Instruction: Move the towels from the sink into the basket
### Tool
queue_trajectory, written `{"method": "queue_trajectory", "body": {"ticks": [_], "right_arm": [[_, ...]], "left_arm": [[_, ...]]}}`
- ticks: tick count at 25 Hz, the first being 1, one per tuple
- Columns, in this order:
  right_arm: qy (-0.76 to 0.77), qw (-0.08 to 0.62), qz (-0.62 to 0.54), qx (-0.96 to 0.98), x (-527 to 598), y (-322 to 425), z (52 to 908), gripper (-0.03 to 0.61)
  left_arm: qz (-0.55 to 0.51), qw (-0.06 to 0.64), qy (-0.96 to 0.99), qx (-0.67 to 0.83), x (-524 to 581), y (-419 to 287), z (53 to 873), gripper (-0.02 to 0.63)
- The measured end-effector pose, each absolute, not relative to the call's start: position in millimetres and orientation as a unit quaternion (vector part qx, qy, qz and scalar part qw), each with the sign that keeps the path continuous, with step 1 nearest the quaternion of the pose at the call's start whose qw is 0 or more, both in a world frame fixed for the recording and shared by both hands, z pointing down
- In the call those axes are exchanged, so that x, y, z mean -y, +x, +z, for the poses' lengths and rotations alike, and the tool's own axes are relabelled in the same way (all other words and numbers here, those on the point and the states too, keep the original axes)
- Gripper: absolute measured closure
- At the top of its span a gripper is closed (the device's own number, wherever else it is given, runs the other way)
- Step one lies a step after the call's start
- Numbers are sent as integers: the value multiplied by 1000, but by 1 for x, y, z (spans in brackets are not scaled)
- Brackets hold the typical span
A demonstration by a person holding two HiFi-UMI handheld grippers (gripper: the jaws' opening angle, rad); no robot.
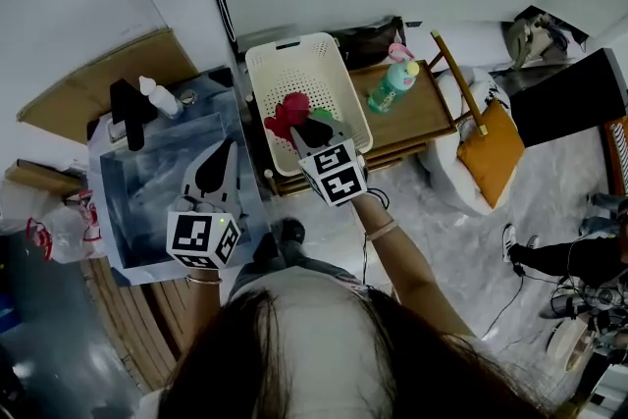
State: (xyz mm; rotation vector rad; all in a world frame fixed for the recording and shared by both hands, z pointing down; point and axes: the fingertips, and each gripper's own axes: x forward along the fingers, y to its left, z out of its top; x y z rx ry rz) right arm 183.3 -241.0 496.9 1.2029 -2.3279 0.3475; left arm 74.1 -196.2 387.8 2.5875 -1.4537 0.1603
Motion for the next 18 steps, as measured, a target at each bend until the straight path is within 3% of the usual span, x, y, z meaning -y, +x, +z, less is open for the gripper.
{"method": "queue_trajectory", "body": {"ticks": [18], "right_arm": [[403, 351, 143, 833, 297, 192, 578, 480]], "left_arm": [[80, 108, 853, 505, 208, 62, 412, 606]]}}
